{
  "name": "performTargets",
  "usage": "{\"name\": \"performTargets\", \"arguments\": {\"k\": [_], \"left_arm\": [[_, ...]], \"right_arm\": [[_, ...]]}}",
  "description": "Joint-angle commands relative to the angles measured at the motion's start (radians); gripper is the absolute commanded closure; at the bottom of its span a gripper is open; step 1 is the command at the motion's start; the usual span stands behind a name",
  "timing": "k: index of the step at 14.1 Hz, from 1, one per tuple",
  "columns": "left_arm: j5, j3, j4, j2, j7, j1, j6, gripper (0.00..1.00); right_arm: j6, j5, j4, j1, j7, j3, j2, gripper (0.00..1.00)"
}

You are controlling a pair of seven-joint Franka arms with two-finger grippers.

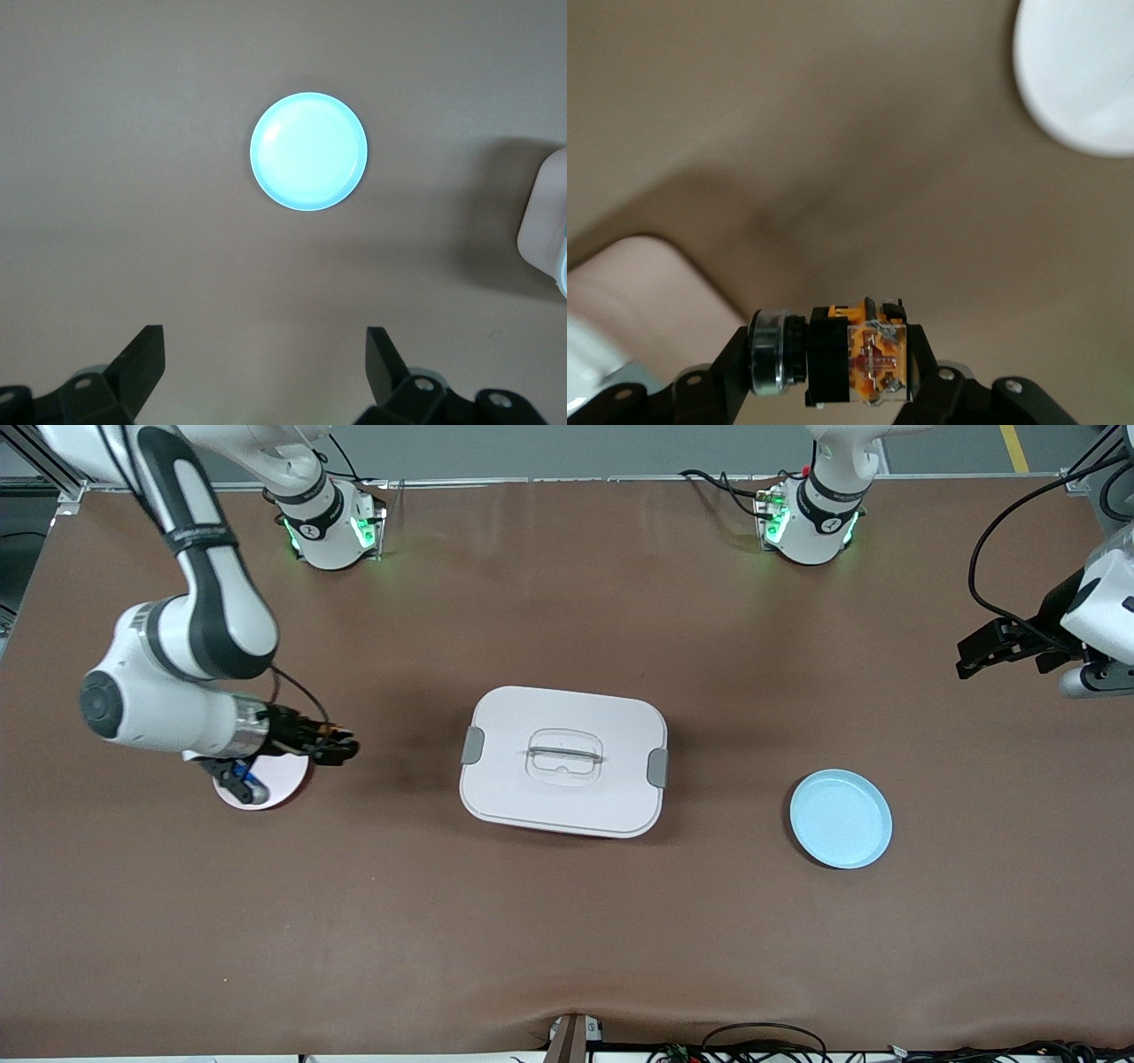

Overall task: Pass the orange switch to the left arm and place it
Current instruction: 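Carry the switch over the box with the right gripper while the left gripper approaches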

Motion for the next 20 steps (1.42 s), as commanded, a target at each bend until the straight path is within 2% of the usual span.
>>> {"name": "performTargets", "arguments": {"k": [1,4,6,10,13,17,20], "left_arm": [[0.011,-0.001,-0.009,-0.009,0.01,0.002,0.01,0.0],[-0.019,-0.012,-0.009,-0.01,0.013,-0.003,0.013,0.0],[-0.088,-0.017,-0.009,-0.01,0.013,-0.009,0.013,0.0],[-0.194,-0.096,-0.009,-0.009,0.013,-0.009,0.031,0.0],[-0.288,-0.164,-0.009,-0.007,-0.007,-0.009,0.089,0.0],[-0.473,-0.216,-0.009,0.042,0.024,-0.01,0.155,0.0],[-0.547,-0.251,-0.009,0.095,0.062,-0.01,0.244,0.0]], "right_arm": [[-0.014,0.078,0.099,0.11,0.228,-0.013,0.005,1.0],[-0.011,0.145,0.244,0.208,0.454,-0.013,0.041,1.0],[-0.005,0.189,0.344,0.256,0.587,-0.014,0.084,1.0],[0.018,0.189,0.514,0.346,0.814,-0.013,0.17,1.0],[0.108,0.189,0.625,0.414,0.963,-0.013,0.241,1.0],[0.144,0.189,0.774,0.452,1.095,-0.013,0.363,1.0],[0.145,0.187,0.805,0.467,1.128,-0.014,0.385,1.0]]}}
